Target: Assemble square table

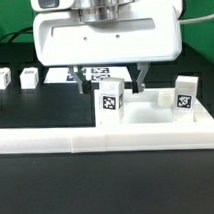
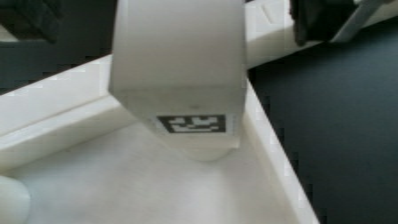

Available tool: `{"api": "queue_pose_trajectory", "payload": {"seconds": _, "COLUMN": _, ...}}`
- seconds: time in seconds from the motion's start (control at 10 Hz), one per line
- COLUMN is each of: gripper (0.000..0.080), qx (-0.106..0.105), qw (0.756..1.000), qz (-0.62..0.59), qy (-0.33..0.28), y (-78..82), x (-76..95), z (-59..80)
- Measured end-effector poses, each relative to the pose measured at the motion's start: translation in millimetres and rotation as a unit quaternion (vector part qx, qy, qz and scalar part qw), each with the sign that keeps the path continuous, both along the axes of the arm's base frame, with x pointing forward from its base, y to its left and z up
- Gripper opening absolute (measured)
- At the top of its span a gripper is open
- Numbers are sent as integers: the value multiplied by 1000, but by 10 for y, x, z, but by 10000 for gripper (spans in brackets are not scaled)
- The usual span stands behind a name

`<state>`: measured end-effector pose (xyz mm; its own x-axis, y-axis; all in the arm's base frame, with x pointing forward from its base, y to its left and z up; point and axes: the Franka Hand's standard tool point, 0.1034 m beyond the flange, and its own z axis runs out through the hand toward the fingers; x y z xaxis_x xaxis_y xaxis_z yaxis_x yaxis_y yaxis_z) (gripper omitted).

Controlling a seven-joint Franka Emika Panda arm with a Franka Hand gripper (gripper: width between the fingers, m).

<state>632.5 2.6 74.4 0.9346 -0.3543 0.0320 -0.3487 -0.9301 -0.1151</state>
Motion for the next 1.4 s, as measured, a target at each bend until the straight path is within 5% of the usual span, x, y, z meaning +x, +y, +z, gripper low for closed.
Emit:
{"api": "queue_pose_trajectory", "payload": {"seconds": 0.2, "gripper": 649, "qx": 5, "qw": 1000, "qz": 0, "qy": 19, "y": 16, "x": -55, "z": -45}}
{"api": "queue_pose_trajectory", "payload": {"seconds": 0.3, "gripper": 526, "qx": 4, "qw": 1000, "qz": -1, "qy": 16, "y": 7, "x": -42, "z": -40}}
{"api": "queue_pose_trajectory", "payload": {"seconds": 0.4, "gripper": 526, "qx": 4, "qw": 1000, "qz": -8, "qy": 17, "y": 6, "x": -42, "z": -43}}
{"api": "queue_pose_trajectory", "payload": {"seconds": 0.6, "gripper": 293, "qx": 3, "qw": 1000, "qz": -14, "qy": 18, "y": -18, "x": -48, "z": -47}}
{"api": "queue_pose_trajectory", "payload": {"seconds": 1.0, "gripper": 293, "qx": 10, "qw": 989, "qz": -144, "qy": 30, "y": -35, "x": -51, "z": -48}}
{"api": "queue_pose_trajectory", "payload": {"seconds": 1.2, "gripper": 293, "qx": 14, "qw": 941, "qz": -335, "qy": 49, "y": -5, "x": -67, "z": -48}}
{"api": "queue_pose_trajectory", "payload": {"seconds": 1.4, "gripper": 293, "qx": 32, "qw": 859, "qz": -507, "qy": 66, "y": -29, "x": -69, "z": -54}}
